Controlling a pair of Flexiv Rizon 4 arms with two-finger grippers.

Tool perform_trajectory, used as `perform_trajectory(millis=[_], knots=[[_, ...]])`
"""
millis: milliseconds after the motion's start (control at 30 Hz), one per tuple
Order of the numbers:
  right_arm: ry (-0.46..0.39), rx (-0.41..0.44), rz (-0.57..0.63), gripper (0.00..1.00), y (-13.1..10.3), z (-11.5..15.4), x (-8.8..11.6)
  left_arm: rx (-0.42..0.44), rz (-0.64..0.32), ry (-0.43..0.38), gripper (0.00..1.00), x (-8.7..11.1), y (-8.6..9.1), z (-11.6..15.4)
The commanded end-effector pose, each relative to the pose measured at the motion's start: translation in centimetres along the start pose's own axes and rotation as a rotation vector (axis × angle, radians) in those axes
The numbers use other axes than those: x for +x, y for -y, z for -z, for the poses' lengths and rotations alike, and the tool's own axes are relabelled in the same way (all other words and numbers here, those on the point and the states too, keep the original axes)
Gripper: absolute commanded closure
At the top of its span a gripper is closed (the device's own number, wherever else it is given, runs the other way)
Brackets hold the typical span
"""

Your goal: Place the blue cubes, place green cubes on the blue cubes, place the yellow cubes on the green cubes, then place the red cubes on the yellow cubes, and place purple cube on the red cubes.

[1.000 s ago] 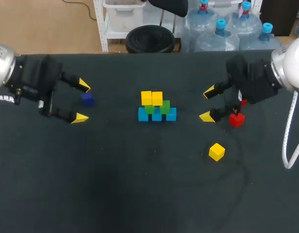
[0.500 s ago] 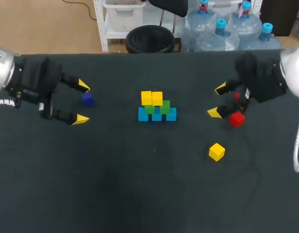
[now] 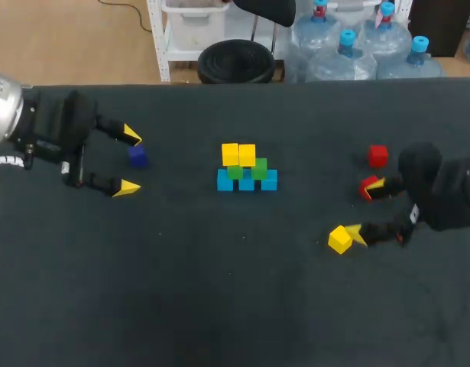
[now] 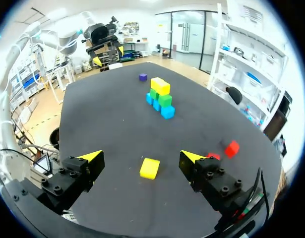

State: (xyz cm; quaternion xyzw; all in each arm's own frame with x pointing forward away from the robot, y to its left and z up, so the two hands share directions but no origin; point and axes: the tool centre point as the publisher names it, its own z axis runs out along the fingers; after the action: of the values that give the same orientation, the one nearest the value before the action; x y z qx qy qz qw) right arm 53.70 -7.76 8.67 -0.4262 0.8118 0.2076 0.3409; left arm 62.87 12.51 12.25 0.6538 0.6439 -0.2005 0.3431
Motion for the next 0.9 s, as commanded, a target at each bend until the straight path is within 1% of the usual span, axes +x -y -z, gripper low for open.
perform_trajectory(millis=[33,267,367,700,900], knots=[[0.008,0.127,-0.023,0.00,-1.1,-0.1,1.0,-0.003,-0.003,0.006,0.00,0.1,0.1,0.1],[0.008,0.132,-0.097,0.00,-1.3,-1.6,3.0,-0.003,-0.003,0.006,0.00,0.1,0.1,0.1],[0.006,0.119,-0.119,0.00,-1.2,-2.5,3.6,-0.003,-0.003,0.006,0.00,0.1,0.1,0.1],[-0.005,0.094,-0.140,0.00,-0.7,-4.8,4.4,-0.003,-0.003,0.006,0.00,0.1,0.1,0.1],[-0.016,0.096,-0.148,0.00,-0.4,-5.5,5.2,-0.003,-0.003,0.006,0.00,0.1,0.1,0.1]])
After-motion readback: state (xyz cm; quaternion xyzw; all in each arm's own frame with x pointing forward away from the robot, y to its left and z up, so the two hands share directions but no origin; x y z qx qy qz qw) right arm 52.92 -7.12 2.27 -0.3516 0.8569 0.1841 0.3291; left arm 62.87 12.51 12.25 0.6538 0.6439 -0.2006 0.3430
